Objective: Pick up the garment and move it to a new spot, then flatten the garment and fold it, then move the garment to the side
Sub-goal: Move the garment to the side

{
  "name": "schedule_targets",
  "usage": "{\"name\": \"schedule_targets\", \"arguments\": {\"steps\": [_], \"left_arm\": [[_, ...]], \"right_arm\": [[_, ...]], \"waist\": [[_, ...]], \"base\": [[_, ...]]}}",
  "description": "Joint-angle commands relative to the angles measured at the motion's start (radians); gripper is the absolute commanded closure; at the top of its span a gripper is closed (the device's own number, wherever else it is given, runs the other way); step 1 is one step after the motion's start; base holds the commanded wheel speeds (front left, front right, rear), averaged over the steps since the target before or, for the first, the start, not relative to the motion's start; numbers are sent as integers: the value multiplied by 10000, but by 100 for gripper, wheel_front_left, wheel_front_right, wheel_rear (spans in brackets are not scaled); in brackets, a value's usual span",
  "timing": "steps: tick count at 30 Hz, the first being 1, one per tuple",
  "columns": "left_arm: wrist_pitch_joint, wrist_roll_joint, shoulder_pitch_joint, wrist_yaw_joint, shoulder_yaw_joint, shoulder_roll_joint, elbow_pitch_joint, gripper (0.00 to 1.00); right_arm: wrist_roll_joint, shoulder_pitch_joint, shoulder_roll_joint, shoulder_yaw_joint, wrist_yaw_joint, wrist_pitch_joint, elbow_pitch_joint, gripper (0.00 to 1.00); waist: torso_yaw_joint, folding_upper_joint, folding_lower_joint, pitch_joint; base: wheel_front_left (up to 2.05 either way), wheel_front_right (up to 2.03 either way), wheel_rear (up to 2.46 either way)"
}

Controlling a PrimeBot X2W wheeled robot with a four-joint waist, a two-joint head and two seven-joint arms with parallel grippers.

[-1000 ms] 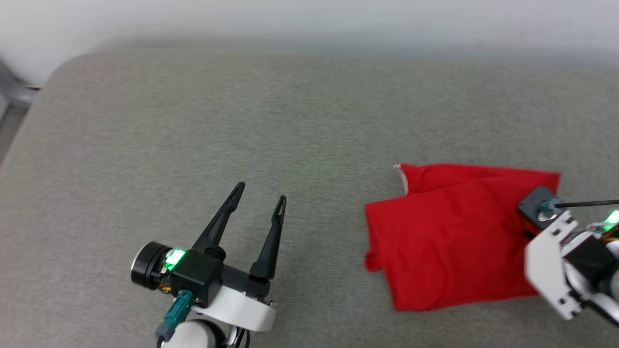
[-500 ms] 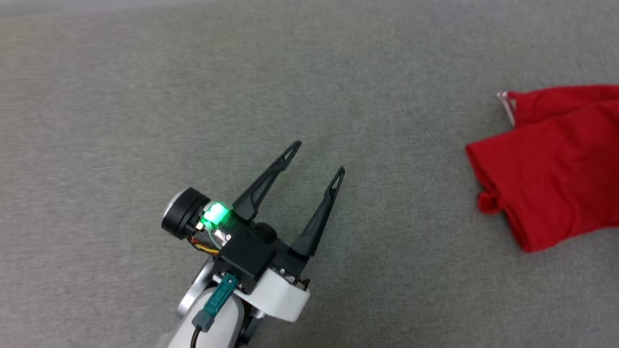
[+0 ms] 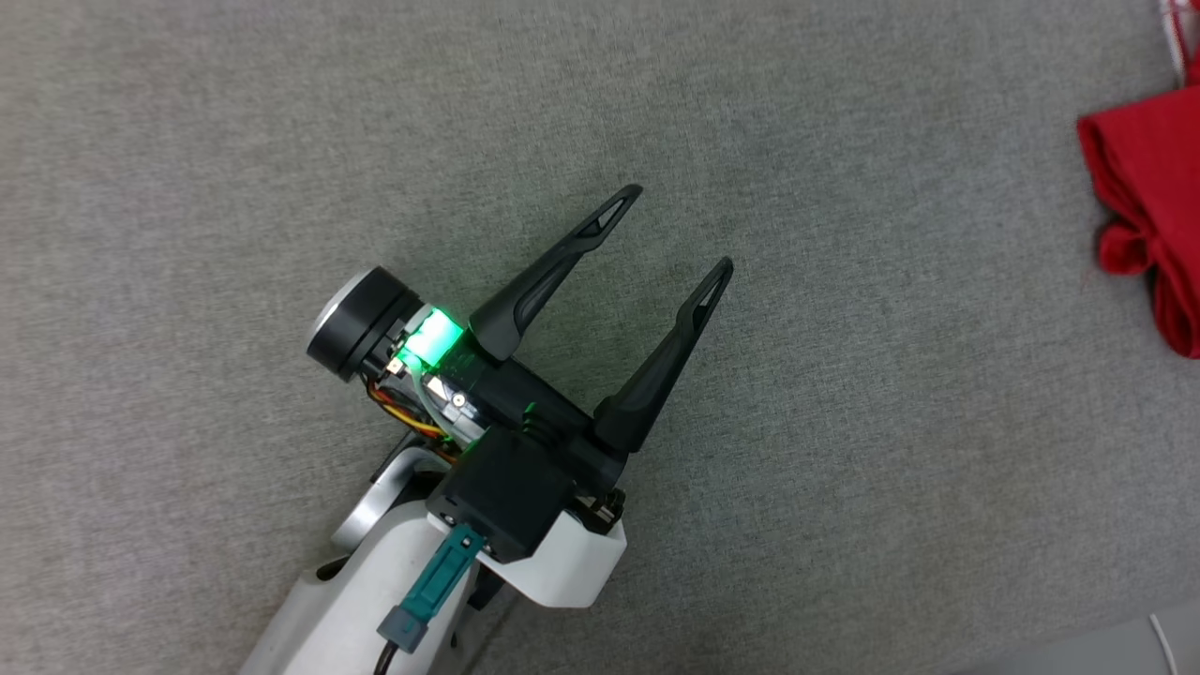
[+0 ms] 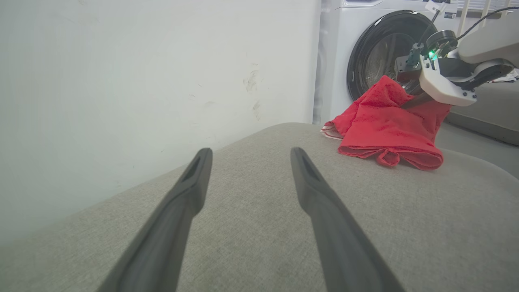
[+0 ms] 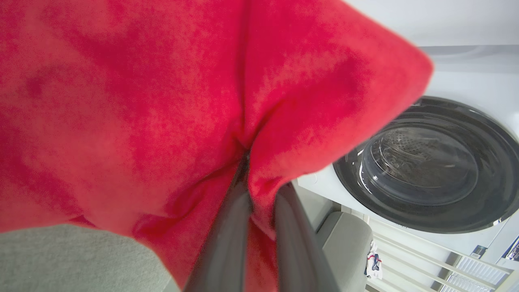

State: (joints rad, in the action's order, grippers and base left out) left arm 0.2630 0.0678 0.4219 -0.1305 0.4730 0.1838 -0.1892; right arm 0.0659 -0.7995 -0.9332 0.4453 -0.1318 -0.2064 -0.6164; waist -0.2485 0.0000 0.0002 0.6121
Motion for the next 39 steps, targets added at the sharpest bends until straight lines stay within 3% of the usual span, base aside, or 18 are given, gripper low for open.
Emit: {"name": "schedule_targets", "arguments": {"steps": [1, 11, 12, 13, 23, 30, 36, 39], "left_arm": [[21, 31, 170, 22, 13, 72, -78, 0], [21, -113, 322, 143, 205, 183, -275, 0], [21, -134, 283, 170, 224, 177, -257, 0], [21, -179, 242, 204, 249, 161, -226, 0], [21, -890, -394, 661, 81, -140, 215, 0], [21, -1315, -1294, 1126, -816, -96, 579, 0], [21, -1534, -2127, 1499, -1842, -4, 847, 0], [21, -1676, -2549, 1619, -2291, -69, 1027, 0]], "right_arm": [[-52, -150, 212, -234, 23, 99, -254, 100], [-1226, -358, 1171, -1672, 23, 639, -1398, 100], [-1348, -359, 1242, -1828, 23, 619, -1439, 84], [-1478, -347, 1306, -1980, 23, 658, -1407, 0], [-2070, 168, 1836, -2695, 21, 640, -185, 0], [-1231, 1003, 2500, -2966, 21, 821, 1703, 0], [-240, 2242, 3703, -3620, 21, 1044, 3772, 0], [140, 3043, 4596, -4059, 20, 1266, 4802, 0]], "waist": [[-168, 0, -2, 368], [119, 0, -2, 457], [152, 0, -2, 397], [189, 0, -2, 320], [622, 0, -2, -1467], [1097, 0, -2, -3105], [1488, 0, -2, -4151], [1684, 0, -2, -4557]], "base": [[0, 0, 0], [0, 0, 0], [0, 0, 0], [0, 0, 0], [0, 0, 0], [0, 0, 0], [0, 0, 0], [0, 0, 0]]}}
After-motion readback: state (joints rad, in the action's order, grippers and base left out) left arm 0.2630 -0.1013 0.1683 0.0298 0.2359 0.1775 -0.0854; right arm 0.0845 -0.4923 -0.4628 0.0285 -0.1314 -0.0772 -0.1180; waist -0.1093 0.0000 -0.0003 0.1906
